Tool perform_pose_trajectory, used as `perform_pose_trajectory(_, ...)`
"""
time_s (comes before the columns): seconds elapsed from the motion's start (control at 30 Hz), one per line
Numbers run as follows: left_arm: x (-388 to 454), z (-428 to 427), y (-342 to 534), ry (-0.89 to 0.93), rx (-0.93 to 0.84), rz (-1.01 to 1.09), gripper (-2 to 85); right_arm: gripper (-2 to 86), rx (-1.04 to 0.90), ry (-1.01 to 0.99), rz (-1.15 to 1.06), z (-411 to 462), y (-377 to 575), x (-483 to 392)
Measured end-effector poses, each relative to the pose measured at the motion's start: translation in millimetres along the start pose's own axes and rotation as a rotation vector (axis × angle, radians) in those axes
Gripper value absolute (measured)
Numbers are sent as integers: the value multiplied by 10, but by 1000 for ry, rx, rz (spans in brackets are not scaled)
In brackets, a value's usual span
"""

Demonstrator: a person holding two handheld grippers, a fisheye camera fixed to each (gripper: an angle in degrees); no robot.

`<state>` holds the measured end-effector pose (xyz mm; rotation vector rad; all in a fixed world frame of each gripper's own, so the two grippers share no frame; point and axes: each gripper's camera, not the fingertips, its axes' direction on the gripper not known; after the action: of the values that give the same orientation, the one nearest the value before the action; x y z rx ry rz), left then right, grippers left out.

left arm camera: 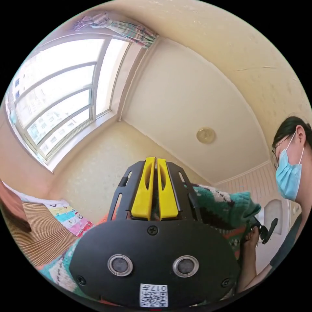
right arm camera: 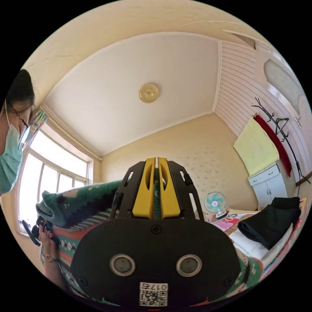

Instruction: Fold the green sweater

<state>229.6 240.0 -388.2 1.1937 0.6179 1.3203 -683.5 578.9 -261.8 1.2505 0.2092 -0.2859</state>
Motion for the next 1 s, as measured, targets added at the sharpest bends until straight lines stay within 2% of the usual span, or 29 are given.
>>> perform_pose_trajectory(0.07, -406, 700, 175, 5, -92, -38, -10, 14, -116, 49, 3, 772, 208, 190)
perform_pose_trajectory(0.13, -846, 1541, 435, -134, -231, 3, -9, 19, -386, 138, -101, 2204, 707, 486)
perform_pose_trajectory(0.17, -1194, 2184, 730, -236, -400, 57, -9, 21, -481, 157, -121, 2616, 916, 605)
perform_pose_trajectory(0.2, -1607, 2710, 1123, -346, -596, 33, -9, 23, -672, 209, -97, 3330, 1417, 922)
perform_pose_trajectory(0.23, -1811, 2896, 1341, -368, -693, -2, -8, 25, -913, 239, -11, 3869, 2000, 1287)
perform_pose_trajectory(0.3, -2212, 3046, 2184, -242, -902, -81, -4, 28, -1158, 266, 49, 4143, 2798, 1640)
perform_pose_trajectory(0.37, -2208, 2847, 2823, -230, -1026, -26, 6, 30, -1213, 289, -57, 3970, 3369, 1686)
perform_pose_trajectory(0.43, -2180, 2488, 3527, -285, -1159, 16, 35, 43, -1325, 219, -223, 3562, 4167, 1621)
perform_pose_trajectory(0.5, -2152, 1953, 4435, -251, -1358, -40, 87, 56, -1457, 160, -286, 3187, 4770, 1610)
perform_pose_trajectory(0.6, -1968, 1297, 5242, -203, -1458, -180, 99, 71, -1566, 126, -268, 2540, 5417, 1687)
perform_pose_trajectory(0.7, -1682, 1025, 5725, -282, -1483, -118, 100, 74, -1591, 155, -304, 2076, 5745, 1764)
perform_pose_trajectory(0.83, -1656, 1338, 6406, -451, -1610, 23, 91, 70, -1539, 172, -404, 1964, 6132, 1794)
perform_pose_trajectory(0.9, -1878, 1699, 6861, -439, -1746, 10, 71, 65, -1563, 208, -372, 2140, 6238, 1833)
perform_pose_trajectory(1.0, -2139, 2172, 7065, -524, -1757, 105, 50, 56, -1611, 204, -306, 2560, 6428, 1931)
